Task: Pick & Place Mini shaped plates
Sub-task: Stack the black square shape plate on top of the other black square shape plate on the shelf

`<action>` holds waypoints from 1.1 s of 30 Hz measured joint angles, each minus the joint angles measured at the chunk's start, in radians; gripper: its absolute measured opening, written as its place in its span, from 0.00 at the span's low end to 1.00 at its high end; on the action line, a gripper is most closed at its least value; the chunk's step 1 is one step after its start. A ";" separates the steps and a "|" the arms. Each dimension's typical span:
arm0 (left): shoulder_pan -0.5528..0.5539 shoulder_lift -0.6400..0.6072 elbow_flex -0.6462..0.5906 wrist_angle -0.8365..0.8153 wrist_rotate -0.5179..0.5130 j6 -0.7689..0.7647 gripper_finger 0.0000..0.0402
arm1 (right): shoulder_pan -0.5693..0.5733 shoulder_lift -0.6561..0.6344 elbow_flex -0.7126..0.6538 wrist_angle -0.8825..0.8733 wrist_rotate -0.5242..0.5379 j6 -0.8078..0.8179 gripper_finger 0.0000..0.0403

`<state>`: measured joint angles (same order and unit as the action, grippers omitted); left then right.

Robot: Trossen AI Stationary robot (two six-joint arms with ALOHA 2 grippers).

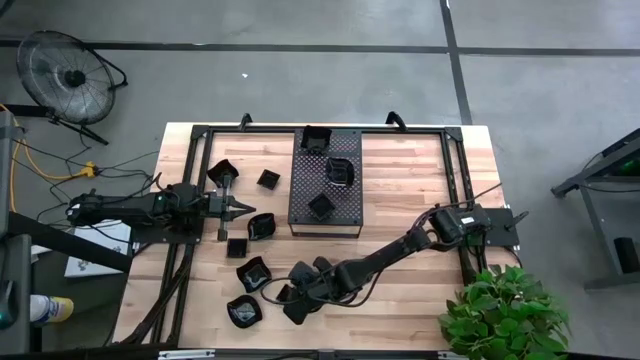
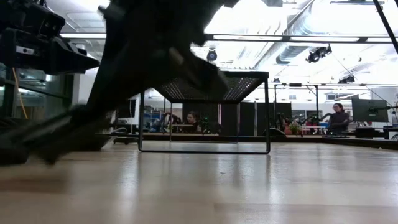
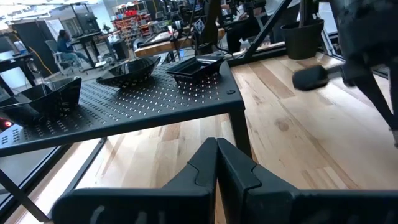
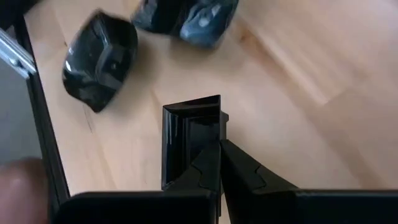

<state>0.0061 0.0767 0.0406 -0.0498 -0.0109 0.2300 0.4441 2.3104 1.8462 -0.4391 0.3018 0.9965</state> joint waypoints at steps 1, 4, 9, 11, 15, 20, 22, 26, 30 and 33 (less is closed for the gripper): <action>0.000 0.000 0.000 0.000 0.000 0.000 0.00 | 0.002 -0.011 0.000 -0.005 0.022 -0.003 0.00; 0.000 0.000 0.000 0.000 0.000 0.000 0.00 | 0.011 -0.045 0.000 -0.069 0.093 0.012 0.00; 0.000 0.000 0.000 -0.001 0.000 0.000 0.00 | 0.024 -0.101 0.000 -0.204 0.205 0.057 0.00; 0.000 0.000 0.000 -0.001 0.000 0.000 0.00 | 0.025 -0.128 0.000 -0.260 0.253 0.085 0.00; 0.000 0.000 0.000 -0.001 0.000 0.000 0.00 | 0.035 -0.172 0.000 -0.370 0.322 0.148 0.00; 0.000 0.000 0.000 -0.002 0.000 0.000 0.00 | 0.055 -0.229 -0.007 -0.485 0.393 0.243 0.00; 0.000 0.000 0.000 -0.002 0.000 0.000 0.00 | 0.062 -0.256 -0.031 -0.510 0.406 0.276 0.00; 0.000 0.000 0.000 -0.002 0.000 0.000 0.00 | 0.063 -0.325 -0.109 -0.509 0.424 0.320 0.00; 0.000 0.000 0.000 -0.002 0.000 0.000 0.00 | 0.052 -0.399 -0.189 -0.500 0.399 0.330 0.00; 0.000 0.000 0.000 -0.002 0.000 0.000 0.00 | 0.035 -0.456 -0.225 -0.502 0.384 0.315 0.00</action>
<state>0.0061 0.0769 0.0406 -0.0513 -0.0109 0.2300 0.4791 1.8544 1.6208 -0.9409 0.6861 1.3115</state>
